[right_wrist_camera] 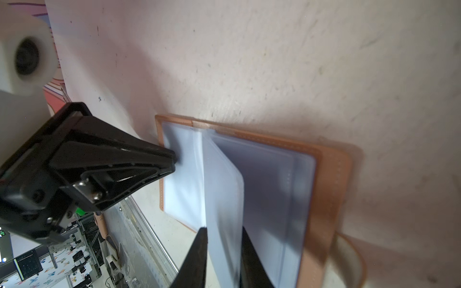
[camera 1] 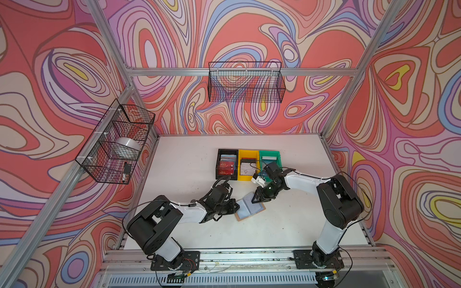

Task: Take the credit cards out of the card holder
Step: Flip over the card slot on the card holder.

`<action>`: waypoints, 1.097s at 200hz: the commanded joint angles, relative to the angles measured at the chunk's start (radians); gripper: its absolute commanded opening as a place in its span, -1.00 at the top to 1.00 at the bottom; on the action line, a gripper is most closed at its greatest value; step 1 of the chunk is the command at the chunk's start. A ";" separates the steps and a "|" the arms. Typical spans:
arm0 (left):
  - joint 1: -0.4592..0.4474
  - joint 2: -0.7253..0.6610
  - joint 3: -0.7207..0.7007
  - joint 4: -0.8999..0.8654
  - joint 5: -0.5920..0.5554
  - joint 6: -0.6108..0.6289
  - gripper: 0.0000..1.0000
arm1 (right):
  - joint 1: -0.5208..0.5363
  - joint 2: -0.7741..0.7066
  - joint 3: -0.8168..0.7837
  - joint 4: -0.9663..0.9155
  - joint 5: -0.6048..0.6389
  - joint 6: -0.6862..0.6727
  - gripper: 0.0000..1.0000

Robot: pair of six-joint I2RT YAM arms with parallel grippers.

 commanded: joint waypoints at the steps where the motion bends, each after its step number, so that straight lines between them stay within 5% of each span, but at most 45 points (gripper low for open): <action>1: -0.004 0.011 -0.016 -0.033 -0.016 -0.012 0.75 | 0.007 -0.043 0.024 -0.011 -0.029 -0.003 0.52; 88: -0.003 0.010 -0.020 -0.021 -0.010 -0.012 0.75 | 0.090 0.068 0.057 -0.013 -0.197 -0.041 0.51; 219: 0.006 0.001 -0.027 -0.036 -0.010 -0.003 0.75 | 0.103 0.068 0.066 -0.042 -0.135 -0.049 0.45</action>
